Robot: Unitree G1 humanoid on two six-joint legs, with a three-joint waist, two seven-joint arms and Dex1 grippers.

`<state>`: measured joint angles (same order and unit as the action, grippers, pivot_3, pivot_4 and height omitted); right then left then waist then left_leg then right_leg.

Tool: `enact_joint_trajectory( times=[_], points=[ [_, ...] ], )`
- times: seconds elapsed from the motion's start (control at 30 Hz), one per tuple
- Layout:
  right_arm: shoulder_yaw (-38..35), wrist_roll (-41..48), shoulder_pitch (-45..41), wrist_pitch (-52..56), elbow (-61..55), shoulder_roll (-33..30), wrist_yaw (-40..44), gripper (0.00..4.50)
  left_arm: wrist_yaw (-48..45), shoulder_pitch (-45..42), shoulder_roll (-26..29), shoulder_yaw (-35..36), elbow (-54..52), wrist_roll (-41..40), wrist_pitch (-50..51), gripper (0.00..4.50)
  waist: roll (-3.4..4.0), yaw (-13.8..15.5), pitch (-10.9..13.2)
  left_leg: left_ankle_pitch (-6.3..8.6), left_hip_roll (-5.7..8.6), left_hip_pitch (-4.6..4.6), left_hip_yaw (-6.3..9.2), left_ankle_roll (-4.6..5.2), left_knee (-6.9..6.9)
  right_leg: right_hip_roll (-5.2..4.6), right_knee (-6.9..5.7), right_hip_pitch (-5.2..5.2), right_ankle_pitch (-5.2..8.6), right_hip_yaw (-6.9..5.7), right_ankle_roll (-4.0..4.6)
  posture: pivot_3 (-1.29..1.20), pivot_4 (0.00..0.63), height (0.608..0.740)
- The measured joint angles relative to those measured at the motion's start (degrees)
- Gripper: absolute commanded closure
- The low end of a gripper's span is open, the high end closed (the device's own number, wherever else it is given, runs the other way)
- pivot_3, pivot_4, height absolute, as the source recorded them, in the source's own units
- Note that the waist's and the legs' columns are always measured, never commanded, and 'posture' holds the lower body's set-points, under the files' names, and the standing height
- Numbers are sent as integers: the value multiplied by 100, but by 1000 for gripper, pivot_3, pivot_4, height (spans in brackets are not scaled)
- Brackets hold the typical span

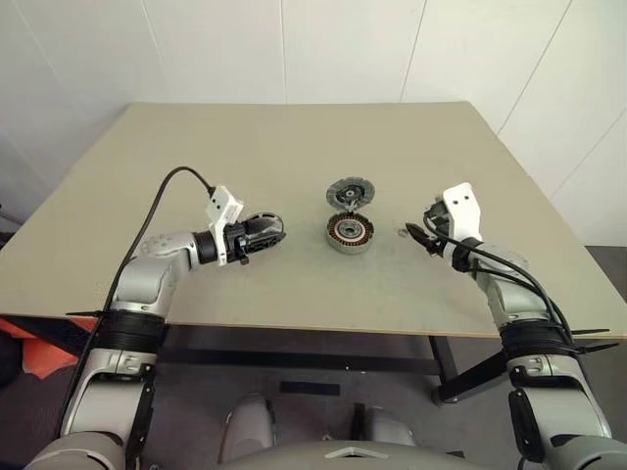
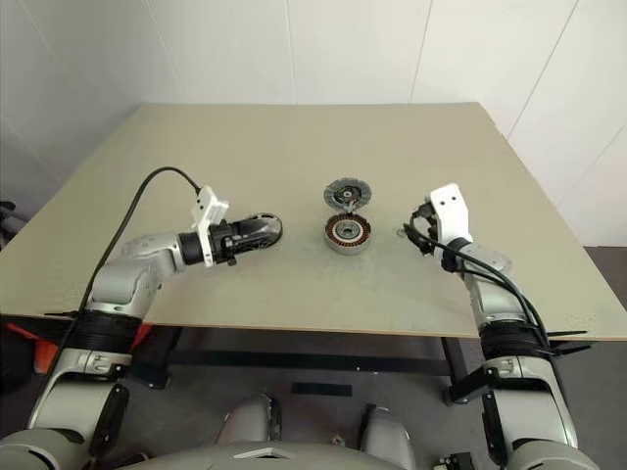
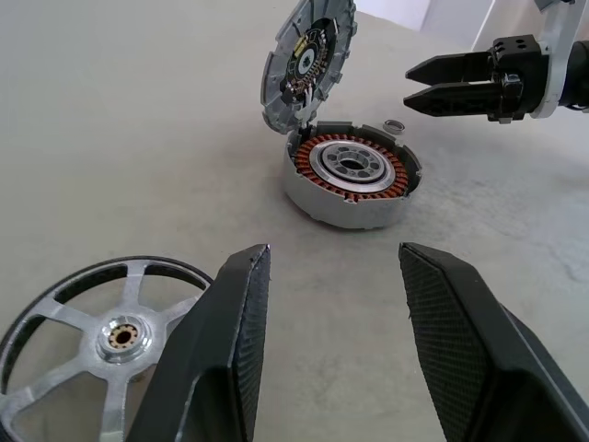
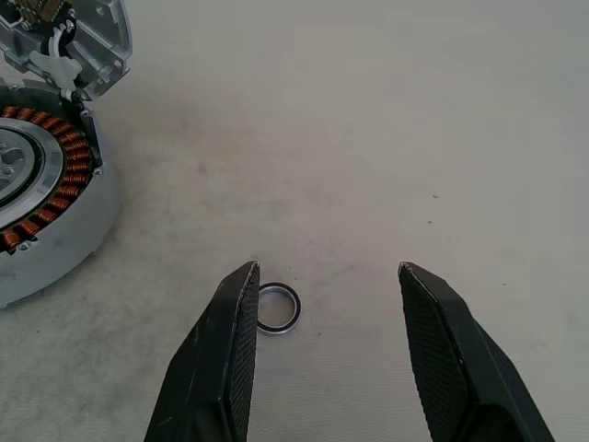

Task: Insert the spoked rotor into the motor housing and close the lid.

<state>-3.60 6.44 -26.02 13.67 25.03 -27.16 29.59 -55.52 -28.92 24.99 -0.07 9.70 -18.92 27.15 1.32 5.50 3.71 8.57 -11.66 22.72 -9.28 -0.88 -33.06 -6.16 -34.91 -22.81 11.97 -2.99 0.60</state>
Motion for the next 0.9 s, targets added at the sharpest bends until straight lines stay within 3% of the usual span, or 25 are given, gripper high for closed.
enact_joint_trajectory(
  times=[0.5, 0.6, 0.7, 0.9],
  points=[
    [150, -268, -414, -470, 1052, 242, 32, 1839, 229, -167, -79, -198, 32, 62, -116, 2155, -1, -1, -1, 0, -1, -4, -4, 0, -2, -1, -7, 1, -1, 2, 2, 0, 0, 740],
    [150, -267, -414, -461, 1051, 243, 69, 2375, 255, -167, -76, -198, 32, 62, -129, 2112, -1, -1, -1, 0, -1, -4, -4, 0, -2, -1, -8, 1, -1, 2, 2, 0, 0, 740],
    [149, -166, -413, -258, 1002, 243, 184, 3341, 332, -167, -76, -198, 32, 88, -201, 2112, -1, 2, -1, 0, 0, -6, -4, 0, -3, -1, -8, 5, -1, 2, 2, 0, 0, 740],
    [76, 13, -311, 301, 669, 184, 335, 3341, 393, -156, -82, -227, 101, 163, -302, 2112, -4, 17, -3, 0, 0, -18, -4, 0, -4, -1, -8, 18, -1, 2, 2, 0, 0, 740]
  ],
)
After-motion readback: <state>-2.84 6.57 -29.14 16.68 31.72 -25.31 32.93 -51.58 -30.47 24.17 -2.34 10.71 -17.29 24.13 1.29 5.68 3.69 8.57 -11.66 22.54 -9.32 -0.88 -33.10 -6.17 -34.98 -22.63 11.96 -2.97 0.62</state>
